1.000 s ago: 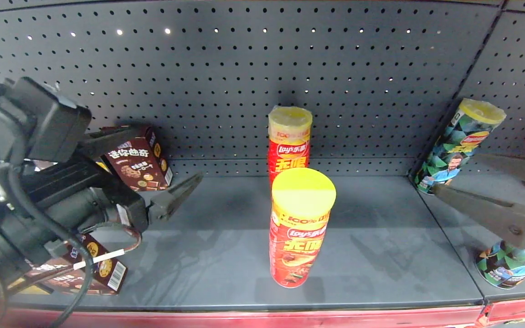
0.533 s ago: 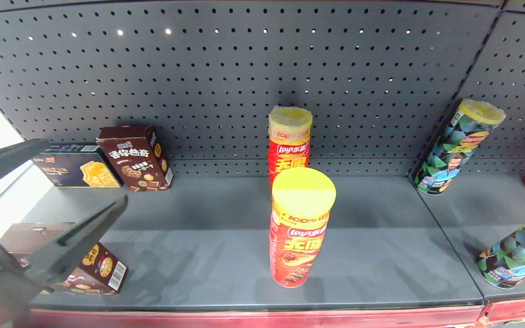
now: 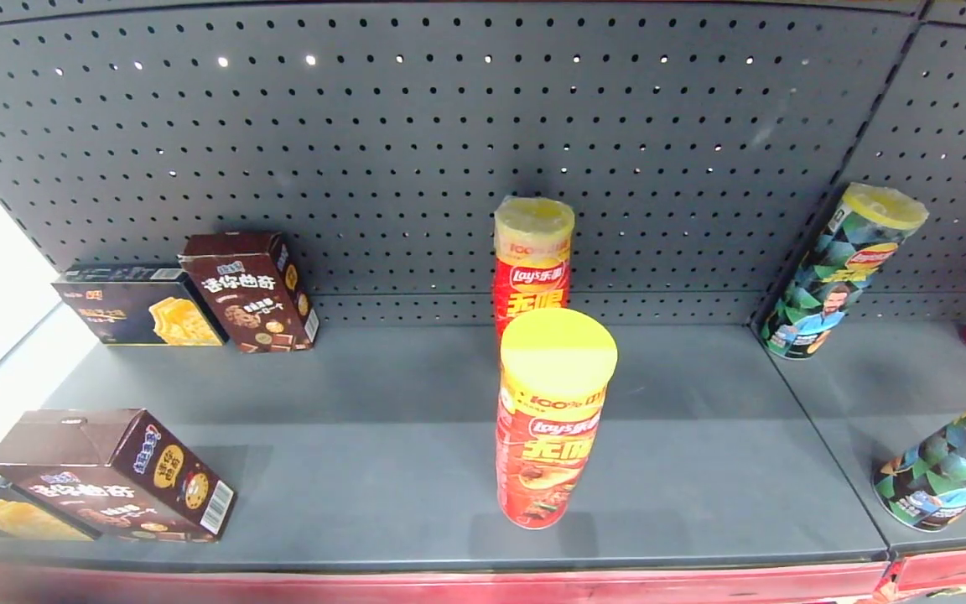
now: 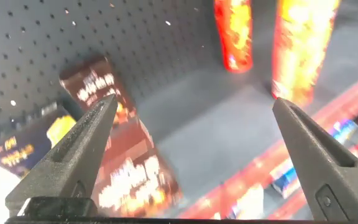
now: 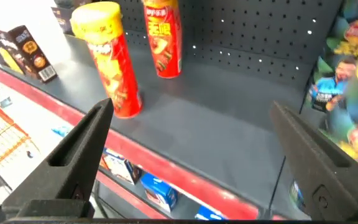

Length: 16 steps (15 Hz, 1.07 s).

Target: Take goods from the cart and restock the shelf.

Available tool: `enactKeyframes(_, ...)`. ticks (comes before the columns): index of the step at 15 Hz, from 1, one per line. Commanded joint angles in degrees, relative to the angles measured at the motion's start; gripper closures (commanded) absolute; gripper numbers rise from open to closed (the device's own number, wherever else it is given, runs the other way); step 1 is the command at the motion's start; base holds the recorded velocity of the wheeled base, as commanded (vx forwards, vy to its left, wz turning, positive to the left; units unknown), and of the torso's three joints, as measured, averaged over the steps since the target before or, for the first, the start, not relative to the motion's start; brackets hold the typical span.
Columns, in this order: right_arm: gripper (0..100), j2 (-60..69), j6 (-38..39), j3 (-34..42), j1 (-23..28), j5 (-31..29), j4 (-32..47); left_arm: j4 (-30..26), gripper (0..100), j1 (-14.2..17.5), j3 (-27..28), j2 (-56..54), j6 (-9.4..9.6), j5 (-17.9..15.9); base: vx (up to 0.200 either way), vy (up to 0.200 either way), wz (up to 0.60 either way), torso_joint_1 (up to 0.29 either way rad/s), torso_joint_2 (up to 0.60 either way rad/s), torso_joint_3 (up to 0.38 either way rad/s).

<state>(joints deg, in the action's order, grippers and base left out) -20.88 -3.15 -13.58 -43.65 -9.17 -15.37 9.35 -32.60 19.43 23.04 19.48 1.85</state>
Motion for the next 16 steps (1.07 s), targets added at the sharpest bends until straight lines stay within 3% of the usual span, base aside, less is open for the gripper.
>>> enactKeyframes(1, 0, 5.4, -0.1, 4.7, 0.0, 0.1, 0.0, -8.8, 0, 1.1, -3.0, -15.4, 0.73, -3.0, 0.0, 0.0, 0.0, 0.0, 0.0, 0.0)
enactKeyframes(3, 0, 6.1, -0.1, 6.5, 0.0, 0.1, 0.0, -11.4, 0, 2.0, -3.9, -16.9, 0.56, -3.5, 0.0, 0.0, 0.0, 0.0, 0.0, 0.0)
enactKeyframes(5, 0, 5.9, -1.0, 10.1, 0.5, 0.3, 0.1, -12.5, 0, 2.3, -10.1, -18.1, 0.82, -6.2, 0.0, 0.0, 0.0, 0.0, 0.0, 0.0)
enactKeyframes(8, 0, 6.1, -3.5, 13.6, 2.1, -1.4, 3.5, -12.6, 0, 2.3, -15.3, -19.4, 0.91, -6.3, 0.0, 0.0, 0.0, 0.0, 0.0, 0.0)
enactKeyframes(9, 0, 11.0, -3.4, 13.6, 5.2, -1.6, 11.2, -12.7, 0, 2.3, -16.7, -20.7, 0.73, -6.6, 0.0, 0.0, 0.0, 0.0, 0.0, 0.0)
enactKeyframes(11, 0, 13.2, -2.4, 12.6, 11.3, -1.9, 14.1, -12.7, 0, 2.5, -16.7, -19.8, 0.65, -6.3, 0.0, 0.0, 0.0, 0.0, 0.0, 0.0)
enactKeyframes(12, 0, 11.0, 0.6, 12.4, 19.3, -2.1, 14.6, -12.7, 0, 5.4, -16.7, -17.3, 0.56, -5.9, 0.0, 0.0, 0.0, 0.0, 0.0, 0.0)
enactKeyframes(15, 0, 6.2, 3.6, 12.4, 40.0, 0.7, 14.6, -12.7, 0, 18.1, -16.7, -11.0, 0.82, -6.8, 0.0, 0.0, 0.0, 0.0, 0.0, 0.0)
enactKeyframes(16, 0, 7.5, 3.6, 12.5, 42.2, 1.3, 14.6, -12.7, 0, 19.2, -16.7, -11.1, 0.82, -6.8, 0.0, 0.0, 0.0, 0.0, 0.0, 0.0)
